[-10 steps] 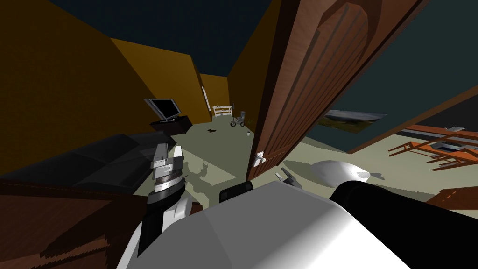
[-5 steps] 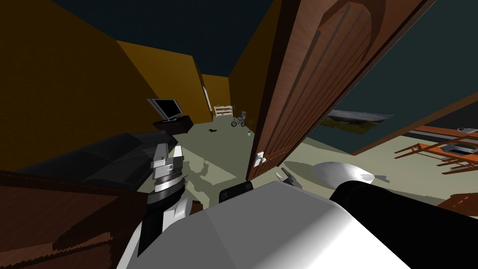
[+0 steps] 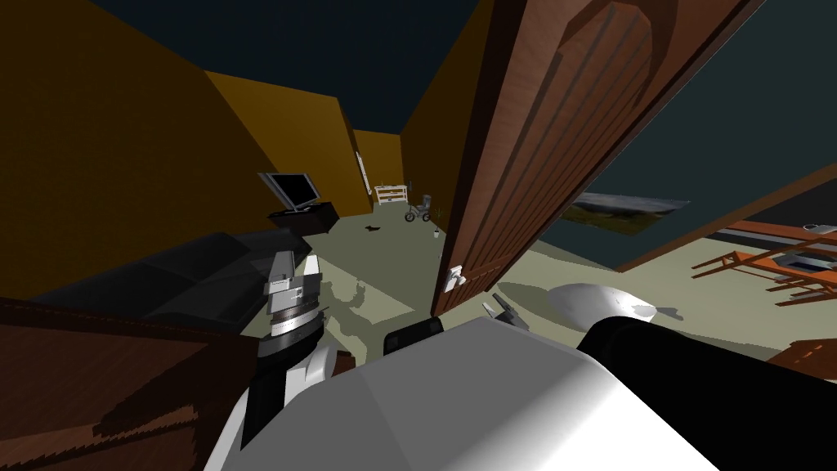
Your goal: Pull the door open
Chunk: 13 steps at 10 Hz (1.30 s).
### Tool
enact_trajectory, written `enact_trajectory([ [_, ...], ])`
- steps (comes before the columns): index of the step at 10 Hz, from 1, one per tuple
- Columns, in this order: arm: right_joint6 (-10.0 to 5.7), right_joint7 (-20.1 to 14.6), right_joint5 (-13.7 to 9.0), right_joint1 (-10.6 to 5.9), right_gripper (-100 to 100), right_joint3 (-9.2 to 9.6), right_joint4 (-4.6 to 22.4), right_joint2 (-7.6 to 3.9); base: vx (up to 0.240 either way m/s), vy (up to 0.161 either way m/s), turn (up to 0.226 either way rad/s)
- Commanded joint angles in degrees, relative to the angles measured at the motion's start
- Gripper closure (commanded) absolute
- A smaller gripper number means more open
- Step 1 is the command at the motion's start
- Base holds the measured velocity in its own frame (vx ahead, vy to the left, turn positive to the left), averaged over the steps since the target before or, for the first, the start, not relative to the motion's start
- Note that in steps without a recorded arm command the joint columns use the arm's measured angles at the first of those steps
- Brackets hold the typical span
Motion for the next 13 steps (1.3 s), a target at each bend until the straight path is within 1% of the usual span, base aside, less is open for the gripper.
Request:
enact_trajectory([
  [1,0.00,0.0,0.0,0.00,-100,0.00,0.0,0.00,-0.003,0.004,0.014],
  [2,0.00,0.0,0.0,0.00,-100,0.00,0.0,0.00,0.007,0.011,-0.030],
  [3,-0.26,0.4,-0.4,0.73,-100,-0.33,0.1,0.84,-0.039,-0.027,0.156],
  [4,-0.34,0.5,-0.5,0.94,-100,-0.42,0.1,1.08,-0.047,-0.043,0.196],
  [6,-0.71,1.1,-1.1,1.94,-100,-0.86,0.2,2.21,-0.032,-0.020,0.145],
  [8,-0.92,1.4,-1.4,2.51,-100,-1.12,0.2,2.84,-0.009,0.008,0.067],
  [9,-0.92,1.4,-1.4,2.51,-100,-1.12,0.2,2.84,0.009,0.040,0.071],
  [12,-1.26,1.9,-1.8,3.41,-100,-1.52,0.3,3.81,0.003,0.013,0.046],
  [13,-1.26,1.9,-1.8,3.41,-100,-1.52,0.3,3.81,0.011,0.024,0.023],
])
